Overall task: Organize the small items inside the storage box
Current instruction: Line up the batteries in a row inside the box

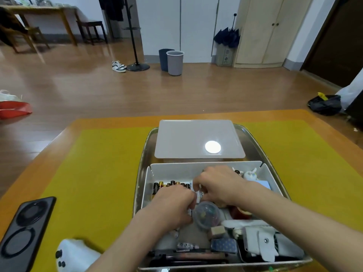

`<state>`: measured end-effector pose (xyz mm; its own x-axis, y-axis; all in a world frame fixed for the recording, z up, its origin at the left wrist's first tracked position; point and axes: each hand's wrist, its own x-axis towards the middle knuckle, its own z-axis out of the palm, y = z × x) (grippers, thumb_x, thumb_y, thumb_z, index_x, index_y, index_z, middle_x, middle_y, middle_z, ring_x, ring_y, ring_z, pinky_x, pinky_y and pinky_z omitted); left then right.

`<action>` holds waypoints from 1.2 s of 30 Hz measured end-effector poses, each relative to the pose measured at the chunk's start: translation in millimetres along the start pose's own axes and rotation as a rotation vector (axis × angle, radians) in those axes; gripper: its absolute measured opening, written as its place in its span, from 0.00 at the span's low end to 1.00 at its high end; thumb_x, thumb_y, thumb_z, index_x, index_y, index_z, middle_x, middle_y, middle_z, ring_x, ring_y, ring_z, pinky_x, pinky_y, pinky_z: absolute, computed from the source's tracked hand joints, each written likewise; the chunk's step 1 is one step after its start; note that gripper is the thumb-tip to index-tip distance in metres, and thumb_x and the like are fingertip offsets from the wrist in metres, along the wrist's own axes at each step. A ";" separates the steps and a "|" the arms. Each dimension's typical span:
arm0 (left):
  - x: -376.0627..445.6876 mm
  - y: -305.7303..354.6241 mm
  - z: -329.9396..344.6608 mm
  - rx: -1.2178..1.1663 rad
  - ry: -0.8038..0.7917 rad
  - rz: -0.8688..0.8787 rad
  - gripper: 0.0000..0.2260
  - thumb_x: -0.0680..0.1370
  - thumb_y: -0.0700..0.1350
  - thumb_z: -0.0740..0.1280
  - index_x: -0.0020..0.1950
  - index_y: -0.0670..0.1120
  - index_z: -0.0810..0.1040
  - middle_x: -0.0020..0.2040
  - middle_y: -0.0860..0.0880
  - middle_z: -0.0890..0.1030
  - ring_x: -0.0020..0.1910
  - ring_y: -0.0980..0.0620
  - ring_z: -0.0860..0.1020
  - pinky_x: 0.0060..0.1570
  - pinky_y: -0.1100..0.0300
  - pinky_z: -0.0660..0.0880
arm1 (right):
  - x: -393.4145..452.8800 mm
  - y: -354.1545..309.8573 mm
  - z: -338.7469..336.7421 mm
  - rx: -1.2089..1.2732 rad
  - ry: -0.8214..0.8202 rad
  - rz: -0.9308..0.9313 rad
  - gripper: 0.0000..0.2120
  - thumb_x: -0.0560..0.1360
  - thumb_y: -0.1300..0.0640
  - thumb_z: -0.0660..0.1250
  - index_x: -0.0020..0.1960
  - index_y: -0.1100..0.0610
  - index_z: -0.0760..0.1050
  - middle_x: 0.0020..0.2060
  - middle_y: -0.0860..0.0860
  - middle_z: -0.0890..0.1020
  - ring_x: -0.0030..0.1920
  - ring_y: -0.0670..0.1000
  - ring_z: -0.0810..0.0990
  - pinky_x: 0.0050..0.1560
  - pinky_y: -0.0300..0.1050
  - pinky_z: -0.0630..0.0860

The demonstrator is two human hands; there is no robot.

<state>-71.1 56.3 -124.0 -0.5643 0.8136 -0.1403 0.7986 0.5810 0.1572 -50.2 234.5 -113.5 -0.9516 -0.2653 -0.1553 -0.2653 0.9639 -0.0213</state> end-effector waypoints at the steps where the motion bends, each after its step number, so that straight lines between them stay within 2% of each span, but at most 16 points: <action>1: -0.4 -2.0 1.5 -0.002 0.013 0.000 0.05 0.72 0.48 0.69 0.46 0.54 0.75 0.45 0.54 0.77 0.47 0.51 0.74 0.38 0.57 0.64 | 0.7 -0.1 1.0 0.000 0.012 -0.011 0.14 0.73 0.48 0.69 0.58 0.45 0.79 0.51 0.50 0.82 0.54 0.57 0.80 0.43 0.47 0.70; 6: -6.3 -14.5 3.2 -0.032 0.053 -0.032 0.10 0.72 0.55 0.71 0.44 0.56 0.71 0.44 0.58 0.73 0.46 0.54 0.73 0.38 0.58 0.65 | -0.8 4.2 9.9 -0.027 0.115 -0.024 0.09 0.77 0.49 0.66 0.56 0.47 0.80 0.49 0.53 0.82 0.51 0.60 0.80 0.40 0.47 0.65; 8: -9.2 -24.2 -5.8 -0.030 0.074 -0.041 0.10 0.72 0.56 0.72 0.45 0.57 0.72 0.46 0.58 0.75 0.49 0.55 0.74 0.40 0.58 0.66 | -3.3 7.0 10.0 0.017 0.113 -0.004 0.09 0.77 0.48 0.67 0.55 0.46 0.80 0.49 0.53 0.81 0.52 0.58 0.79 0.41 0.48 0.69; 11: -12.9 -41.8 -18.5 0.124 0.148 -0.002 0.09 0.73 0.53 0.71 0.45 0.58 0.71 0.50 0.58 0.77 0.54 0.54 0.72 0.46 0.58 0.65 | -6.9 10.1 3.7 0.068 0.109 -0.011 0.09 0.77 0.44 0.67 0.54 0.45 0.80 0.48 0.49 0.83 0.51 0.54 0.80 0.46 0.49 0.76; 15: -9.3 -45.3 -16.9 0.362 0.122 -0.040 0.06 0.74 0.46 0.68 0.49 0.54 0.78 0.52 0.55 0.81 0.56 0.50 0.74 0.57 0.55 0.64 | 2.7 0.7 0.7 0.011 0.093 -0.052 0.13 0.74 0.38 0.69 0.51 0.46 0.80 0.47 0.47 0.84 0.49 0.54 0.80 0.42 0.47 0.71; 18: -1.4 -43.7 -11.6 0.475 0.095 -0.075 0.07 0.74 0.43 0.66 0.51 0.52 0.78 0.51 0.52 0.81 0.55 0.48 0.76 0.56 0.53 0.63 | 14.8 -10.7 3.7 -0.092 0.064 -0.066 0.13 0.73 0.39 0.69 0.49 0.48 0.78 0.46 0.50 0.83 0.49 0.57 0.80 0.39 0.47 0.63; 23: -1.0 -45.4 -9.8 0.496 0.125 -0.087 0.07 0.73 0.41 0.65 0.47 0.51 0.79 0.48 0.53 0.83 0.51 0.49 0.77 0.53 0.53 0.61 | 19.7 -10.5 8.8 -0.078 0.083 -0.037 0.09 0.72 0.43 0.69 0.42 0.47 0.73 0.40 0.48 0.80 0.46 0.56 0.80 0.38 0.45 0.62; 27: -5.8 -45.8 -14.1 0.471 0.094 -0.073 0.07 0.73 0.40 0.65 0.42 0.53 0.74 0.48 0.54 0.82 0.51 0.50 0.77 0.52 0.55 0.61 | 17.6 -7.5 11.5 -0.022 0.094 -0.019 0.13 0.69 0.40 0.71 0.40 0.47 0.73 0.34 0.45 0.74 0.39 0.52 0.73 0.31 0.43 0.57; 29: -6.6 -44.5 -16.6 0.481 0.046 -0.083 0.09 0.72 0.38 0.65 0.43 0.53 0.74 0.48 0.52 0.82 0.53 0.49 0.77 0.55 0.55 0.62 | 19.7 -8.9 11.2 -0.018 0.082 -0.012 0.14 0.68 0.38 0.72 0.40 0.46 0.73 0.35 0.45 0.74 0.38 0.52 0.71 0.30 0.42 0.55; 36: -2.7 -38.1 -18.0 0.525 0.007 -0.108 0.10 0.72 0.38 0.66 0.41 0.52 0.68 0.48 0.50 0.82 0.52 0.48 0.78 0.56 0.53 0.62 | 23.0 -14.6 6.8 -0.013 0.088 0.022 0.11 0.69 0.42 0.72 0.44 0.48 0.79 0.41 0.46 0.81 0.45 0.54 0.80 0.37 0.44 0.65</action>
<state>-103.8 32.4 -112.0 -0.6491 0.7508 -0.1220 0.7320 0.5730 -0.3686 -67.2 214.5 -123.5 -0.9669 -0.2459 -0.0681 -0.2461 0.9692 -0.0056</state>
